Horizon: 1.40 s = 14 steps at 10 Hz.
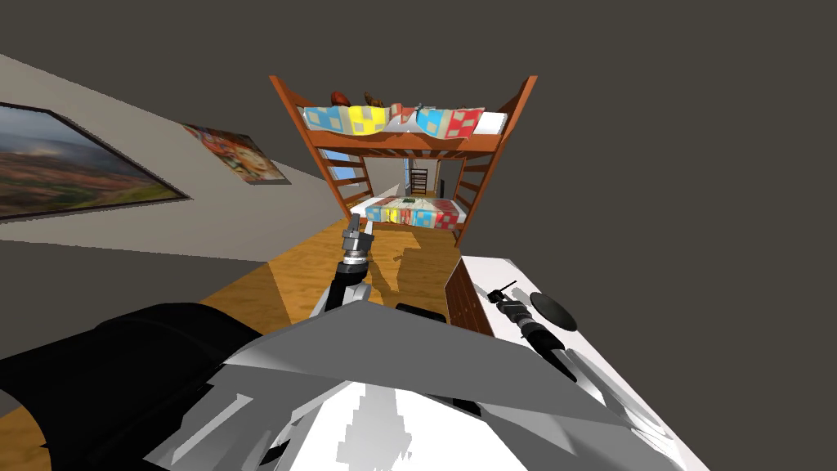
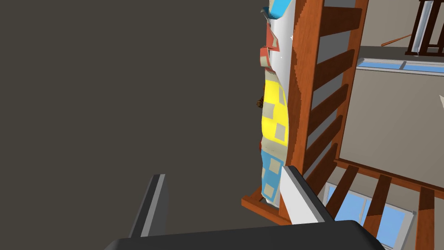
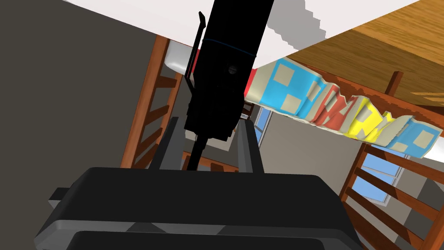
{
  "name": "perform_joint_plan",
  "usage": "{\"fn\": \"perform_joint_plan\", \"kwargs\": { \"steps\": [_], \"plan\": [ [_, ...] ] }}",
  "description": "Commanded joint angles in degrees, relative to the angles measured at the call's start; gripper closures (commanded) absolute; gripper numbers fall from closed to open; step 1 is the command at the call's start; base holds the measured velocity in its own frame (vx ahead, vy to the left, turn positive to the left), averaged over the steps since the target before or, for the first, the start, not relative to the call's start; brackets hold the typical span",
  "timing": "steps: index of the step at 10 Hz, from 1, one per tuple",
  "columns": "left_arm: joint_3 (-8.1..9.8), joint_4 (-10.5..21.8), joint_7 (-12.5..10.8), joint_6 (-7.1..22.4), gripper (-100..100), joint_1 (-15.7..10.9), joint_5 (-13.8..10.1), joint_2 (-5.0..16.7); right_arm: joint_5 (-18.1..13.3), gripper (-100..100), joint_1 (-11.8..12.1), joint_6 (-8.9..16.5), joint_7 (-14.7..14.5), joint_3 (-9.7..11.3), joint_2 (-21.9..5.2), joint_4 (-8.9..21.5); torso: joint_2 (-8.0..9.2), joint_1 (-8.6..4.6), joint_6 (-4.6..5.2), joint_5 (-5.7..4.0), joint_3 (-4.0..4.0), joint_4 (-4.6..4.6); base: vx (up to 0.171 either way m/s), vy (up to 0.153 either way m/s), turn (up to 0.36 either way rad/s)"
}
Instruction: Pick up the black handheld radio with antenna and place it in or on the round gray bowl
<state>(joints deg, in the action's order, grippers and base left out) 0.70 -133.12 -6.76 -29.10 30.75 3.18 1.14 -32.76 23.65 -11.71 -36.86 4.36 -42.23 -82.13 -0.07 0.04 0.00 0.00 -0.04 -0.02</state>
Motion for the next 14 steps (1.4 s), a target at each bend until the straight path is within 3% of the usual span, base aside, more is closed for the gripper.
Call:
{"fn": "perform_joint_plan", "kwargs": {
  "steps": [1,2,3,4,5,14],
  "plan": [
    [0.0,0.0,0.0,0.0,0,0.0,0.0,0.0,0.0,100,0.0,0.0,0.0,0.0,0.0,0.0,0.0,0.0,0.0,0.0,0.0,0.0,0.0,0.0,0.0],
    [0.0,0.0,0.0,0.0,0,0.0,0.0,0.0,0.0,0,0.0,0.0,0.0,0.0,0.0,0.0,0.0,0.0,0.0,0.0,0.0,0.0,0.0,0.0,0.0],
    [0.0,0.0,0.0,0.0,0,0.0,0.0,0.0,0.0,100,0.0,0.0,0.0,0.0,0.0,0.0,0.01,0.01,0.0,0.0,0.01,0.01,0.0,0.0,0.0],
    [0.0,0.0,0.0,0.0,0,0.0,0.0,0.0,0.0,0,0.0,0.0,0.0,0.0,0.0,0.0,0.01,0.01,0.0,0.01,0.01,0.01,0.0,0.0,0.0],
    [0.0,0.0,0.0,0.0,0,0.0,0.0,0.0,0.7,100,1.5,0.0,0.9,-0.4,-1.8,0.2,0.02,0.01,0.0,0.01,0.01,0.01,-0.022,-0.011,-0.062],
    [0.0,0.0,0.0,0.0,0,0.0,0.0,0.0,5.5,100,8.4,-0.6,7.4,-3.8,-12.2,0.9,0.06,-0.09,0.18,0.02,0.05,0.05,0.001,-0.016,-0.067]
  ]
}}
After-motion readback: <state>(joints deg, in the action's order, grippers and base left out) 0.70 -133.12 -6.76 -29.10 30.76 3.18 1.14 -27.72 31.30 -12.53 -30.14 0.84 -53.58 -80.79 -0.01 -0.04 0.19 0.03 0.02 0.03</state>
